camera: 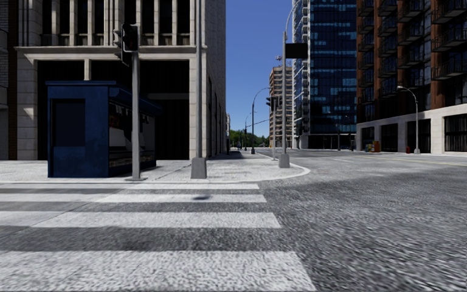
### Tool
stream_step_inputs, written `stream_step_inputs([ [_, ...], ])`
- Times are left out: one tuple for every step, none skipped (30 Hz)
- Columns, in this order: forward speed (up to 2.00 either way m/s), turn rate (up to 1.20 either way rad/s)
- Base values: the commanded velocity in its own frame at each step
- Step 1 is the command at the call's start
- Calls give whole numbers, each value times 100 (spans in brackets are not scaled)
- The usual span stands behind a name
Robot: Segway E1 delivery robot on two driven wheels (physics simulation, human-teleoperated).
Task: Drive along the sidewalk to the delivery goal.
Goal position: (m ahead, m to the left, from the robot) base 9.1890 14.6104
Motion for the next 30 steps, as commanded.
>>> stream_step_inputs([
  [194, 0],
  [194, 0],
  [194, 0],
  [194, 0],
  [194, 0],
  [194, 0],
  [194, 0],
  [194, 0],
  [194, 0],
  [194, 0],
  [194, 0],
  [194, 0],
  [194, 0],
  [194, 0],
  [194, 0],
  [194, 0],
  [194, 0],
  [194, 0],
  [194, 0],
  [194, 0],
  [194, 0],
  [194, 0],
  [194, 0],
  [194, 0],
  [194, 0],
  [194, 0],
  [194, 0],
  [194, 0],
  [194, 0],
  [194, 0],
])
